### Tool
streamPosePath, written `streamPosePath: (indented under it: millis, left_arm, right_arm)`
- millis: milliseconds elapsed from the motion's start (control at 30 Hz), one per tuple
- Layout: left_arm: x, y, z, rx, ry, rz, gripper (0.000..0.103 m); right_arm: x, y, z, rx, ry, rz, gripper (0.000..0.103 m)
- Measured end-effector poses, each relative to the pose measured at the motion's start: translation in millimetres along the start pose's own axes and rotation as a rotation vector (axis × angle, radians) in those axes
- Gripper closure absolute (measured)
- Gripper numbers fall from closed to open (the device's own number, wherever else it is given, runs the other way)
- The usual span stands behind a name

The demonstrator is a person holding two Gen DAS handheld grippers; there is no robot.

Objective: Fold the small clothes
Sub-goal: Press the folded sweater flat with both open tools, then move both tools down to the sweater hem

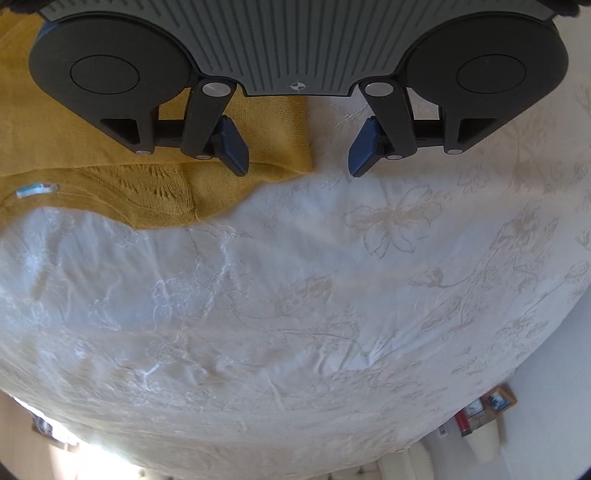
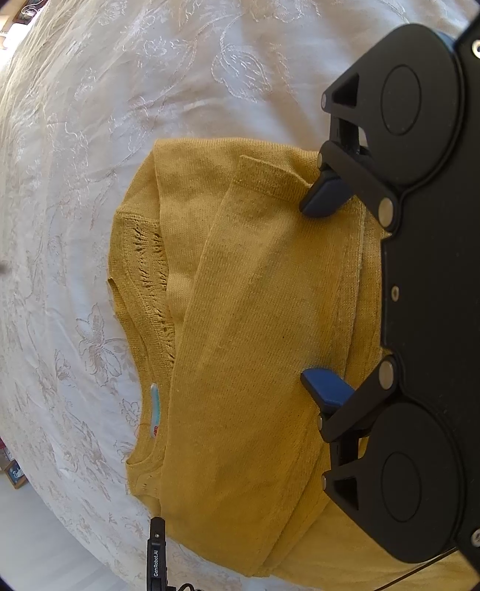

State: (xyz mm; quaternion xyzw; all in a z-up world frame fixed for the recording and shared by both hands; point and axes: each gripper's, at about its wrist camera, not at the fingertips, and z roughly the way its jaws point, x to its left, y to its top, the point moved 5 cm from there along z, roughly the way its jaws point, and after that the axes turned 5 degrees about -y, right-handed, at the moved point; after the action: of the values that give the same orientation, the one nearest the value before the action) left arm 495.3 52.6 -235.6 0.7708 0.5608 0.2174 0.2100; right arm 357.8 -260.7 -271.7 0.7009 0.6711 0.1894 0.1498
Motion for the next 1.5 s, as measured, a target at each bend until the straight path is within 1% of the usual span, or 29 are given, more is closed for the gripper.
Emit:
streamPosePath:
  millis: [67,167,200,267,333,400,467,533,667,700,767,800,833,900,933,1000,1033,1067,1167,1333,1500]
  left_arm:
    - [-1.1,1.5,17.4,0.048,0.028,0.012,0.043]
    - [9.5,5.9,30.5,0.048,0.036,-0.061,0.040]
    - [11.3,8.5,33.2,0.048,0.041,-0.070,0.038]
    - [16.8,15.7,34.5,0.036,0.071,-0.072,0.038]
    - [24.1,20.7,35.2,0.047,0.100,-0.093,0.038]
    - [34.6,22.2,26.9,0.044,0.118,-0.161,0.039]
    - [40.6,20.1,11.9,0.019,0.109,-0.211,0.039]
    - [39.0,13.5,-6.0,-0.009,0.090,-0.210,0.039]
    - [24.9,-13.5,-39.2,-0.017,0.021,-0.184,0.038]
    - [20.8,-23.0,-46.8,-0.012,-0.005,-0.188,0.038]
    - [12.8,-42.0,-57.3,0.018,-0.050,-0.198,0.037]
    - [9.1,-50.9,-62.0,0.032,-0.063,-0.201,0.036]
    - [5.3,-61.7,-67.4,0.050,-0.075,-0.207,0.036]
    - [0.5,-82.1,-78.6,0.074,-0.094,-0.230,0.034]
    - [-1.0,-92.6,-85.0,0.083,-0.100,-0.247,0.032]
    - [-2.9,-110.0,-95.6,0.101,-0.112,-0.273,0.026]
    - [-4.3,-119.3,-101.2,0.111,-0.119,-0.284,0.025]
    - [-5.6,-127.1,-105.6,0.123,-0.125,-0.291,0.024]
    - [-11.7,-148.4,-118.7,0.150,-0.129,-0.289,0.017]
    - [-20.6,-176.3,-135.7,0.179,-0.130,-0.260,0.017]
    - [-27.0,-206.2,-150.1,0.211,-0.131,-0.265,0.016]
  right_arm:
    - [0.3,0.4,0.4,0.001,0.000,-0.003,0.011]
    - [0.3,0.7,0.2,0.002,-0.002,0.002,0.011]
    - [0.4,0.8,0.4,0.002,-0.002,0.001,0.011]
    - [0.7,0.8,0.4,0.002,-0.003,0.001,0.011]
    - [1.1,0.9,0.6,0.001,-0.002,0.002,0.011]
    - [0.9,1.4,0.8,0.001,-0.001,-0.001,0.011]
    - [0.9,1.7,0.1,-0.001,-0.001,0.001,0.011]
    - [0.9,1.7,-0.8,-0.004,-0.004,-0.005,0.011]
    - [-2.0,0.4,-2.3,-0.018,-0.016,-0.027,0.009]
    - [-3.4,-0.1,-3.0,-0.022,-0.025,-0.033,0.009]
    - [-7.4,-0.6,-4.4,-0.023,-0.053,-0.038,0.004]
    - [-13.3,-1.4,-4.9,-0.013,-0.085,-0.025,0.002]
    - [-19.3,-2.2,-4.8,-0.004,-0.098,-0.002,0.001]
    - [-37.6,-4.8,-7.8,0.016,-0.112,0.101,0.001]
    - [-44.7,-5.7,-12.5,0.013,-0.130,0.134,0.001]
    - [-52.5,-8.3,-25.1,-0.008,-0.159,0.145,0.001]
    - [-54.3,-10.6,-31.2,-0.016,-0.162,0.142,0.001]
    - [-54.8,-13.7,-36.9,-0.021,-0.161,0.139,0.001]
    - [-51.1,-28.8,-53.2,-0.027,-0.146,0.113,0.001]
    - [-37.3,-67.5,-74.4,-0.010,-0.094,0.099,0.001]
    - [-27.9,-110.9,-93.4,0.025,-0.041,0.089,0.001]
